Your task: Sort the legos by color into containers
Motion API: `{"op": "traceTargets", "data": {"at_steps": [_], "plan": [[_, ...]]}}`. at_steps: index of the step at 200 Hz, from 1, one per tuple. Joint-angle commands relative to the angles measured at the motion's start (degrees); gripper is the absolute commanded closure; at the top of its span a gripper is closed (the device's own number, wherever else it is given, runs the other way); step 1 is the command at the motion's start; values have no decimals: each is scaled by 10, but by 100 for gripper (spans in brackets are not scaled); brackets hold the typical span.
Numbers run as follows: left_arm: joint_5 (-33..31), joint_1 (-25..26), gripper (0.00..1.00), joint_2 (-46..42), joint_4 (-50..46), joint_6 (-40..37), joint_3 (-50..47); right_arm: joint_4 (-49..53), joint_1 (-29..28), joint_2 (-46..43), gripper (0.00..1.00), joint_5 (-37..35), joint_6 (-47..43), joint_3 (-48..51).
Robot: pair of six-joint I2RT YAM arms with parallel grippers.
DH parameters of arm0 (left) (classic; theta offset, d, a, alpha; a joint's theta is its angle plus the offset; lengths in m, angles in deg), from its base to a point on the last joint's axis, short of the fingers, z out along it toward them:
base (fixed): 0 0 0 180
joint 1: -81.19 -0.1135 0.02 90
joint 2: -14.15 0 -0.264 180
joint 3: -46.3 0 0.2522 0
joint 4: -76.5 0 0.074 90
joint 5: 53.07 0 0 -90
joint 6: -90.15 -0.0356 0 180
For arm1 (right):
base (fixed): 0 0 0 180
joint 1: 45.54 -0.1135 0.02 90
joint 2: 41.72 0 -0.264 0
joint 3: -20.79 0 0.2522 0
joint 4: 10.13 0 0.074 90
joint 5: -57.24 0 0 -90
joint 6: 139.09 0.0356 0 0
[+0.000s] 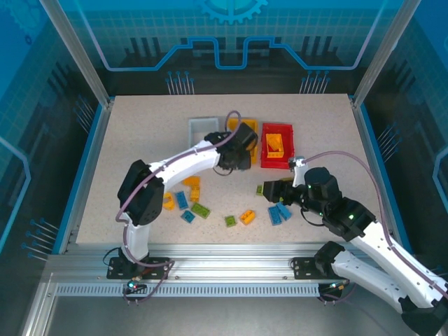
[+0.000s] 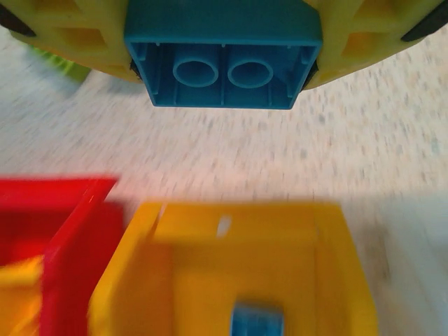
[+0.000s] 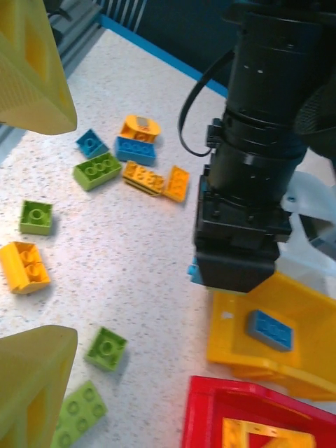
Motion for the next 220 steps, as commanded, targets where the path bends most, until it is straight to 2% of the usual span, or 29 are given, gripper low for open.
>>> {"op": "traceTargets", "data": {"at_steps": [1, 60, 98, 131, 167, 220], "plan": [[33, -28, 58, 40, 11, -45, 60, -25, -9, 15, 26, -45, -13, -38], [81, -72, 54, 172, 12, -83, 216, -39, -9, 57, 26, -42, -14, -62], [84, -73, 38, 193, -10, -80, 240, -40, -10, 63, 26, -38, -12, -57], [83, -72, 32, 146, 0, -76, 213, -36, -10, 71, 26, -34, -15, -55], [75, -71, 30, 75, 7, -69, 175, 0, -9, 76, 27, -59, -15, -59], [79, -62, 29, -134, 101, -29, -50, 123, -10, 137, 33, -131, 2, -87]]}}
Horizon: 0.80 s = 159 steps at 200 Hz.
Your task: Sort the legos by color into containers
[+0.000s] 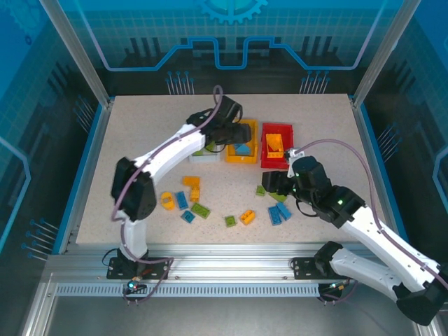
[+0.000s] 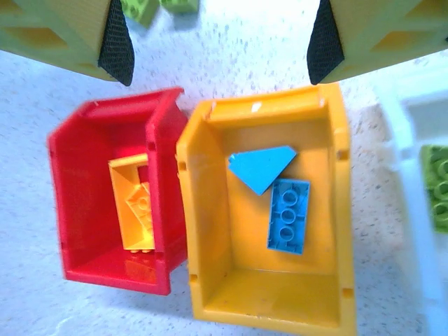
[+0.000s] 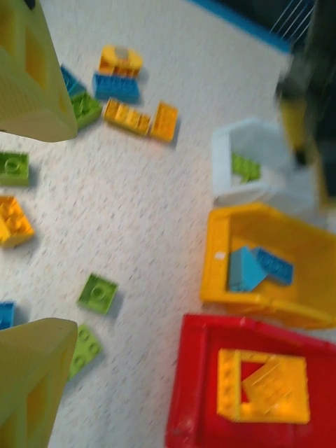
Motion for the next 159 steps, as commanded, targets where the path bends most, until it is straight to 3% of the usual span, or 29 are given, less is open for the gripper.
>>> {"op": "traceTargets", "data": {"at_steps": [1, 48, 73, 103, 129, 159], "plan": [[7, 9, 29, -99, 48, 26, -90, 77, -10, 34, 33, -45, 8, -32], [-6, 51, 29, -313, 79, 57, -309, 103, -29, 98, 36, -49, 17, -42], [-1, 60, 28, -424, 80, 99, -423, 102, -89, 164, 36, -39, 36, -50], [31, 67, 26, -531, 55, 118, -512, 113, -166, 251, 29, -48, 75, -49], [44, 68, 25, -603, 18, 132, -551, 123, -174, 287, 29, -27, 193, -37], [53, 69, 24, -636, 22, 135, -577, 47, -176, 285, 39, 12, 366, 9]]}}
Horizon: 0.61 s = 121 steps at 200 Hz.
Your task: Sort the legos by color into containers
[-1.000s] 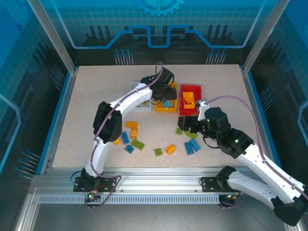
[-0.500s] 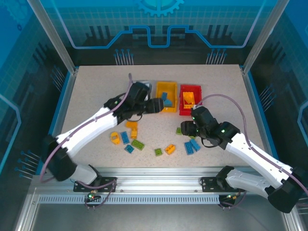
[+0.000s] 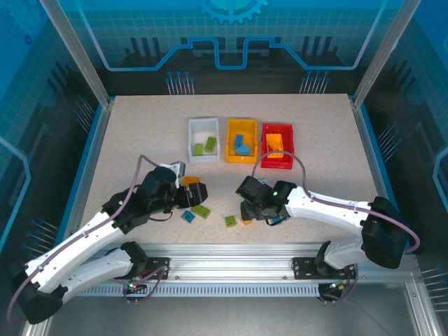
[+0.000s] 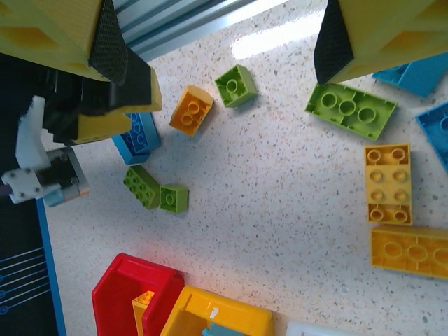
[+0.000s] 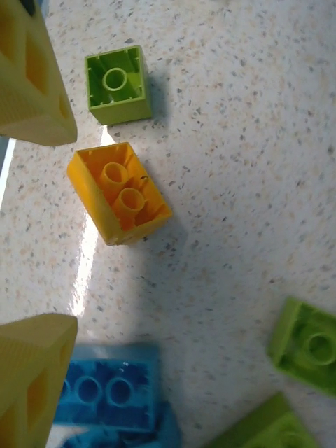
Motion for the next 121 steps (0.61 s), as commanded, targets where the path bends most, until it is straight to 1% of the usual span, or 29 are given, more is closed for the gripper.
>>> {"op": "traceTargets", "data": {"at_steps": [1, 17, 39, 58, 95, 111, 121], "plan": [[24, 5, 24, -15, -9, 14, -19, -41, -6, -4, 39, 30, 176, 31], [37, 6, 23, -18, 5, -1, -24, -62, -5, 0, 41, 30, 243, 39], [42, 5, 21, -30, 8, -32, -25, -74, -3, 12, 40, 26, 286, 35], [42, 5, 20, -41, 5, -44, -23, -91, 4, 27, 40, 35, 310, 41], [61, 5, 20, -49, 21, -47, -26, -157, 19, 74, 42, 102, 353, 74], [79, 4, 20, -53, 38, -49, -30, -179, 20, 87, 43, 110, 363, 80], [85, 4, 20, -53, 44, -51, -30, -184, 22, 95, 46, 110, 365, 80]]}}
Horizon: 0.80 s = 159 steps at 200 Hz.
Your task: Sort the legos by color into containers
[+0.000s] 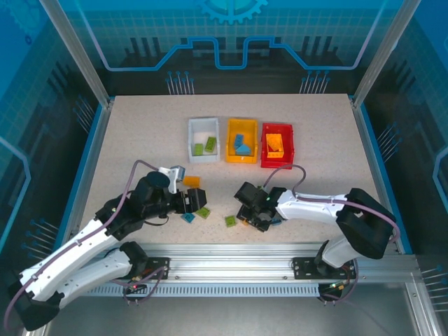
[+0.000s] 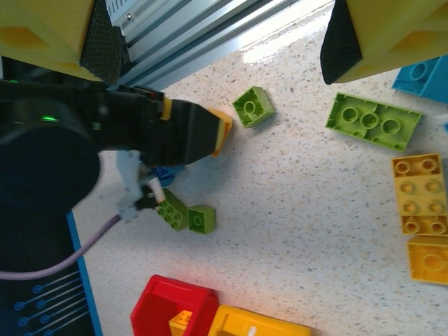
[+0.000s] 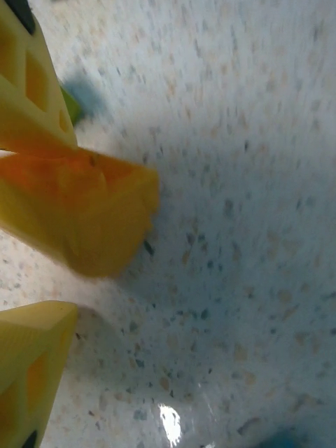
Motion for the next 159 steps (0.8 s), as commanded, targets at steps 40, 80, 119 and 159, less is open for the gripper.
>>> {"op": "traceTargets", "data": {"at_steps": [40, 80, 119, 159], "plan": [[37, 4, 20, -8, 34, -14, -2, -46, 21, 34, 78, 7, 19, 2], [35, 4, 21, -4, 40, -12, 9, 41, 28, -12, 92, -77, -80, -62], [36, 4, 20, 46, 81, 0, 47, 126, 128, -110, 85, -153, -251, -129], [41, 7, 19, 176, 125, -5, 135, 171, 286, -7, 85, -120, -435, -272]]}}
